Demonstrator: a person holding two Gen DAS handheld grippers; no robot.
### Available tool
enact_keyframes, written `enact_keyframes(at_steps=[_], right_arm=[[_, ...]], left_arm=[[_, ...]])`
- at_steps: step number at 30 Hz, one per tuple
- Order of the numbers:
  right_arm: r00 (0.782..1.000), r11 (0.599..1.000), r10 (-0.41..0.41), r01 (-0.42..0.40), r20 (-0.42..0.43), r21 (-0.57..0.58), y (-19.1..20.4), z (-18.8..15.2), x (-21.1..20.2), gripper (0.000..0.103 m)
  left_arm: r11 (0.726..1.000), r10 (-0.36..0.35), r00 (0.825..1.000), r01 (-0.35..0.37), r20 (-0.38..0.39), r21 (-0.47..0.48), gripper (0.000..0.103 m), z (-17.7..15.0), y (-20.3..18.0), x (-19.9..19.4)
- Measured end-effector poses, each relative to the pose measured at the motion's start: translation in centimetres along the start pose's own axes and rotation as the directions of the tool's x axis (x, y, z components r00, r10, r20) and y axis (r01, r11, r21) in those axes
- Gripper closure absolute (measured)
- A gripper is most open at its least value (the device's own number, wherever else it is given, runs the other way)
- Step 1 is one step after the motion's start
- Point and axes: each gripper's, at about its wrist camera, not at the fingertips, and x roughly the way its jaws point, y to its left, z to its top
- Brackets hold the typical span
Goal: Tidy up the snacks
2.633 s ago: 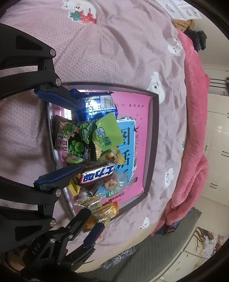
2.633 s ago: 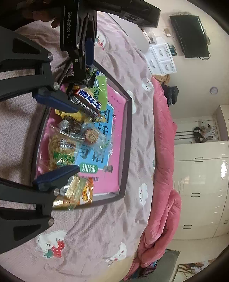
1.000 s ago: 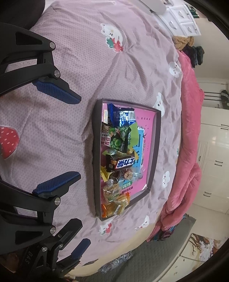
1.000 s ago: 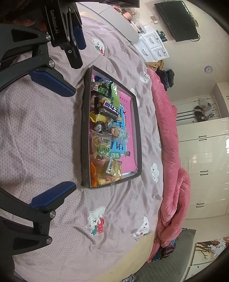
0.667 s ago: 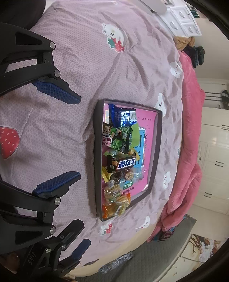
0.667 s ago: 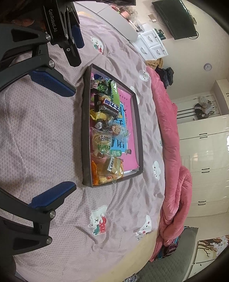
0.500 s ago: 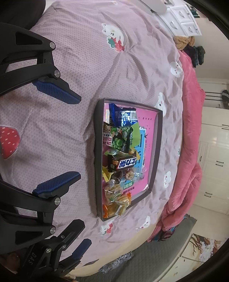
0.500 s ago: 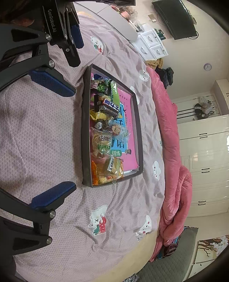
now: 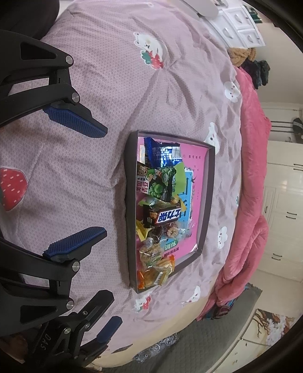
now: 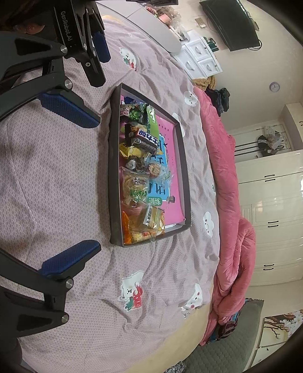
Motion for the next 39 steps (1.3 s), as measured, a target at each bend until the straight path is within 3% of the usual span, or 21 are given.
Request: enact_keyframes(at_steps=[27,39], right_arm=[[1.0,1.0,-0.001,0.002,-0.012,0.018,-0.32,-0.09,0.56,0.006],[1.0,1.0,-0.007,0.007,-0.006,0.022,-0.35,-0.04,0.69,0.001]], left_arm=[[0.999,0.035,0.999,-0.035,-0.016,-0.007,0.023,-0.17,0.17,0.47],[1.0,-0.014,1.0,0.014,-0.002,-0.018,0.023,0.19,0.58,0.72]])
